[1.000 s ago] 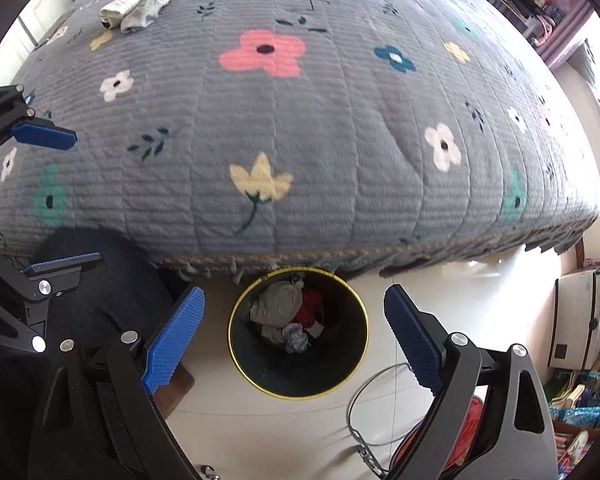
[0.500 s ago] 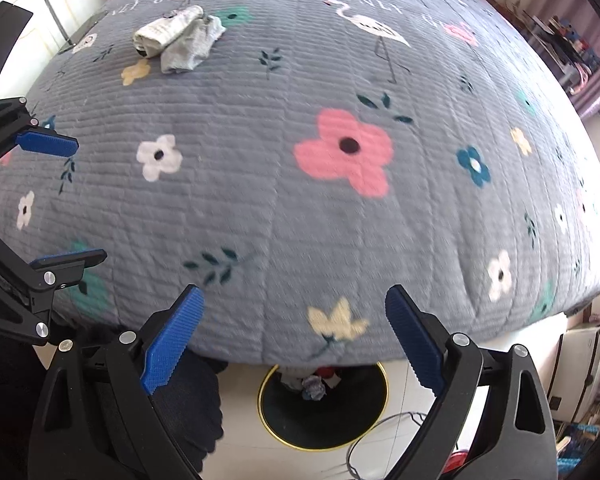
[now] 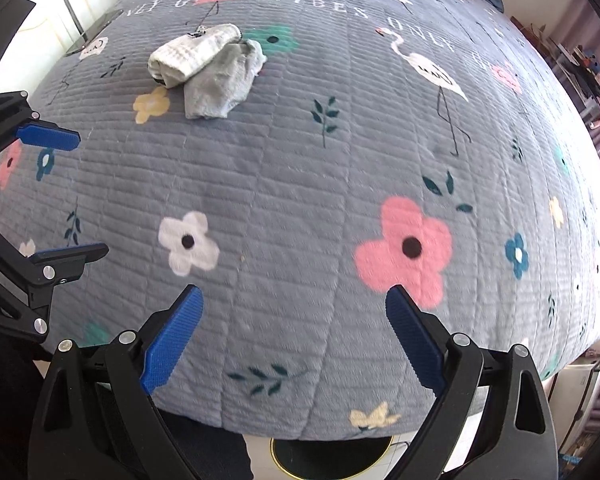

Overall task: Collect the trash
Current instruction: 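Move both tools back over the bed toward the white and grey socks, then grasp the white sock with the left tool while the right grasps the grey sock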

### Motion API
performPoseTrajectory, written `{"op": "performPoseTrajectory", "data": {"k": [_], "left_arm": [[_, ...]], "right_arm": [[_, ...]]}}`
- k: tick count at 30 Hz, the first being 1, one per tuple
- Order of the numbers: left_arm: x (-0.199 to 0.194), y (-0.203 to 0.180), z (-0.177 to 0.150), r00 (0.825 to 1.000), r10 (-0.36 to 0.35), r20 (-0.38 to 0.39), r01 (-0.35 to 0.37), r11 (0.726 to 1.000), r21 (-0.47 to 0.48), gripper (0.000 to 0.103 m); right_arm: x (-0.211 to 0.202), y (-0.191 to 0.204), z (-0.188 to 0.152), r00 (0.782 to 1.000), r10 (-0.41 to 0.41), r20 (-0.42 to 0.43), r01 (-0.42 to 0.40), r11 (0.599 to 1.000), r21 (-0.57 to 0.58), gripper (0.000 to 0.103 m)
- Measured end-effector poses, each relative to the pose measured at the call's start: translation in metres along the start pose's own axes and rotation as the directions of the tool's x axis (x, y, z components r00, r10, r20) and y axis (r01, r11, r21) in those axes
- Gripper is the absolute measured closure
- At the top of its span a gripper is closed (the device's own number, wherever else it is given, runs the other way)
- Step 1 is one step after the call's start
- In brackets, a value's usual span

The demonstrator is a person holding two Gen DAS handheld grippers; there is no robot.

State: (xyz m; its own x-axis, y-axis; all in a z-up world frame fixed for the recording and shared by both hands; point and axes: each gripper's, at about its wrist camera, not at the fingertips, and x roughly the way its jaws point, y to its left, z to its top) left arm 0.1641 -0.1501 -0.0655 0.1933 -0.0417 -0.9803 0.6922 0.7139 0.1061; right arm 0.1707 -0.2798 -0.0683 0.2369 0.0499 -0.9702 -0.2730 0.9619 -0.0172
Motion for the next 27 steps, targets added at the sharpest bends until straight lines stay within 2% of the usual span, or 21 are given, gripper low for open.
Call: {"op": "performPoseTrajectory", "data": {"k": [9,17,21,27], "left_arm": [[0.007,0.052,0.012,1.000,0.010,0.025,-0.008,0.999,-0.046,0.012],[0.018,0.119,0.045,0.998,0.043,0.048,-0.036,0.989,-0.144,0.007],[0.035,0.131,0.065,1.000,-0.014,0.021,0.017,0.990,-0.142,0.006],[0.064,0.139,0.097,0.999,-0.041,-0.014,0.040,0.994,-0.100,0.006]], "right_arm": [[0.018,0.014,0.036,1.000,-0.006,-0.006,0.006,1.000,-0.025,0.014],[0.031,0.028,0.063,1.000,-0.008,-0.012,0.007,0.997,-0.075,0.014],[0.036,0.028,0.073,1.000,-0.005,-0.012,0.004,0.997,-0.081,0.014],[0.042,0.027,0.085,1.000,0.008,-0.007,-0.009,0.996,-0.089,0.014]]}}
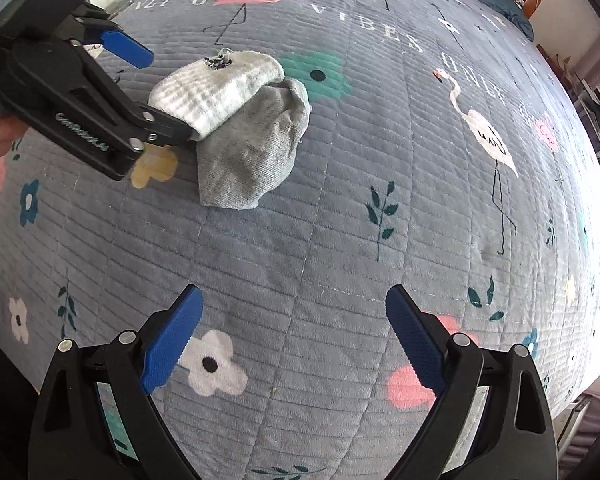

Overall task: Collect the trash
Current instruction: 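Grasp the white sock with the left tool while the right grasps the grey sock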

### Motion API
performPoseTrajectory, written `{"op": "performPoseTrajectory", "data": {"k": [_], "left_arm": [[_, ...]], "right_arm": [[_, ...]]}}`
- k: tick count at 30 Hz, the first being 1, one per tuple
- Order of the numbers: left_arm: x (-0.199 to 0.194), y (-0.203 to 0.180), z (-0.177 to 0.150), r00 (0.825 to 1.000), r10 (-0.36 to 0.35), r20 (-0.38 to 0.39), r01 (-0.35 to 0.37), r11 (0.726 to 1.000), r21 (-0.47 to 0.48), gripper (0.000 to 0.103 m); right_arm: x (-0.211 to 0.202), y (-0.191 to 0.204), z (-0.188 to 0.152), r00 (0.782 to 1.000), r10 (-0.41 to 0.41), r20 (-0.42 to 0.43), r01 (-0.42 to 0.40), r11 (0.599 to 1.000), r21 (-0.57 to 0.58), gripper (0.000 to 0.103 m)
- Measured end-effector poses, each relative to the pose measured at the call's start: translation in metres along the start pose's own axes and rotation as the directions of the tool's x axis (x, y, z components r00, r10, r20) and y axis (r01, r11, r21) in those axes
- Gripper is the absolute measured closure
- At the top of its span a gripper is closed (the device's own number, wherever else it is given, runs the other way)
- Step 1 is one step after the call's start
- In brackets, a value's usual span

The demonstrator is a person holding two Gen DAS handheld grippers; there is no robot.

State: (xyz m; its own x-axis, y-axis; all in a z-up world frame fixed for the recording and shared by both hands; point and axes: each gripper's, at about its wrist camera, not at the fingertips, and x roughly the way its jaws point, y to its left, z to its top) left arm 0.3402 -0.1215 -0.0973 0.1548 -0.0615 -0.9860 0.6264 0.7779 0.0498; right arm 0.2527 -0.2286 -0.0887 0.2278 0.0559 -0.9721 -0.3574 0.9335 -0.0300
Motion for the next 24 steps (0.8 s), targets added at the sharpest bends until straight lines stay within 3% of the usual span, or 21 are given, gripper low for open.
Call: {"op": "performPoseTrajectory", "data": {"k": [1,2,4,5,8,14,21,24], "left_arm": [[0.003,0.003,0.003,1.000,-0.004,0.009,0.004,1.000,0.001,0.010],[0.005,0.006,0.006,1.000,-0.016,0.018,0.017,1.000,-0.003,0.035],[0.010,0.015,0.004,0.993,-0.113,-0.024,0.112,0.993,-0.035,0.072],[0.007,0.019,0.003,0.993,-0.121,-0.014,0.120,0.992,-0.046,0.077],[0.000,0.027,-0.004,0.999,-0.048,0.010,0.048,0.997,-0.053,0.080],[-0.001,0.039,-0.016,0.999,-0.033,0.002,0.034,0.997,-0.075,0.080],[-0.001,0.047,-0.024,1.000,-0.025,-0.002,0.025,0.997,-0.079,0.080],[-0.001,0.050,-0.031,1.000,-0.023,-0.006,0.022,0.996,-0.085,0.080]], "right_arm": [[0.001,0.000,0.003,1.000,0.003,0.002,-0.003,1.000,-0.004,0.014],[0.001,0.000,0.006,1.000,0.006,0.007,-0.006,1.000,-0.009,0.014],[0.001,0.000,0.012,1.000,0.006,0.013,-0.006,1.000,-0.020,0.014],[0.001,0.000,0.016,1.000,0.006,0.017,-0.005,1.000,-0.027,0.014],[-0.002,0.004,0.029,0.999,0.010,0.035,-0.008,0.998,-0.061,0.014],[0.010,0.016,0.062,0.996,0.086,0.034,-0.081,0.988,-0.129,0.014],[0.046,0.026,0.091,0.996,0.090,-0.021,-0.092,0.986,-0.140,0.015],[0.060,0.029,0.095,0.993,0.106,-0.053,-0.112,0.982,-0.149,0.053]]}}
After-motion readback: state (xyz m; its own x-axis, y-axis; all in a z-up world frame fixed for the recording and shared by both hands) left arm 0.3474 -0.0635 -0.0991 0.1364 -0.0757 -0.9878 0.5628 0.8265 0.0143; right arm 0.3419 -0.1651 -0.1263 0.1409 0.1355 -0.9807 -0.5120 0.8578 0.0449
